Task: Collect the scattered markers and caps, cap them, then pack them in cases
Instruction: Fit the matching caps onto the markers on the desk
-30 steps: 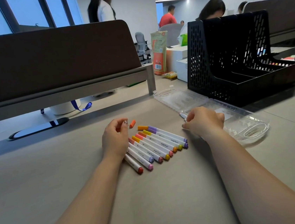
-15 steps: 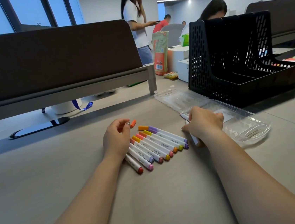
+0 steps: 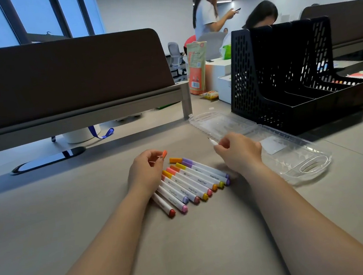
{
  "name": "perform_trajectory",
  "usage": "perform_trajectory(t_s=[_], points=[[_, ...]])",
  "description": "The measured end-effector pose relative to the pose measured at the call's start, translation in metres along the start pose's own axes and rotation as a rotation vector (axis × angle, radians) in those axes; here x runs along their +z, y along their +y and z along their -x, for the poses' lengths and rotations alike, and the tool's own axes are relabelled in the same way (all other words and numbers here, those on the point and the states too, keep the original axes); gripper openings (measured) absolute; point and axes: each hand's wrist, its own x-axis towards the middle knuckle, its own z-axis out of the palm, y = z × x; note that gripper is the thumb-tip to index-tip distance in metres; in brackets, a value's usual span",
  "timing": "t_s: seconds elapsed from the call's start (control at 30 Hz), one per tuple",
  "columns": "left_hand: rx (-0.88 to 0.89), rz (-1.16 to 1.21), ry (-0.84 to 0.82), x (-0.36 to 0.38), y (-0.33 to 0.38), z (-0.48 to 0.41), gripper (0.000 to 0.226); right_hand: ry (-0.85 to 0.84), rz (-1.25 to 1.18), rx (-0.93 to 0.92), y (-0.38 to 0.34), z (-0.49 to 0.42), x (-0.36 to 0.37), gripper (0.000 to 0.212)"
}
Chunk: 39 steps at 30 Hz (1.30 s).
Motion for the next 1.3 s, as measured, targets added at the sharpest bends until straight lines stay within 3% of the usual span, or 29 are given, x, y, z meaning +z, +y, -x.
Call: perform_trajectory(t_s=[0.1, 0.2, 0.43, 0.63, 0.77, 0.9, 1.0, 1.13, 1.3], points=[[0.018, -0.100, -0.060, 0.000, 0.005, -0.012, 0.025, -0.049, -0.585, 0.073, -0.005, -0.001, -0.006, 0.018], [0.038, -0.205, -0.177, 0.001, 0.012, -0.021, 0.025, -0.134, -0.871, 0.178, -0.010, 0.000, -0.013, 0.017], [0.051, -0.436, -0.446, 0.008, 0.026, -0.035, 0.022, -0.176, -1.081, 0.319, -0.006, 0.000, -0.013, 0.014], [0.043, -0.432, -0.468, 0.010, 0.027, -0.036, 0.020, -0.191, -1.137, 0.331, -0.010, 0.001, -0.014, 0.014], [0.108, -0.409, -0.392, 0.006, 0.024, -0.028, 0.019, -0.172, -1.136, 0.319, -0.014, 0.003, -0.016, 0.011], [0.156, -0.137, -0.291, -0.004, 0.029, -0.016, 0.023, -0.204, -1.077, 0.199, -0.016, 0.006, -0.017, 0.006], [0.123, 0.178, -0.234, -0.009, 0.031, 0.000, 0.019, -0.252, -0.944, 0.052, -0.020, 0.011, -0.017, 0.010], [0.047, 0.408, -0.152, -0.012, 0.028, 0.010, 0.019, -0.317, -0.863, -0.040, -0.022, 0.015, -0.016, 0.009], [-0.102, 0.687, -0.192, -0.013, 0.026, 0.006, 0.024, -0.389, -0.815, -0.117, -0.024, 0.019, -0.016, 0.010]])
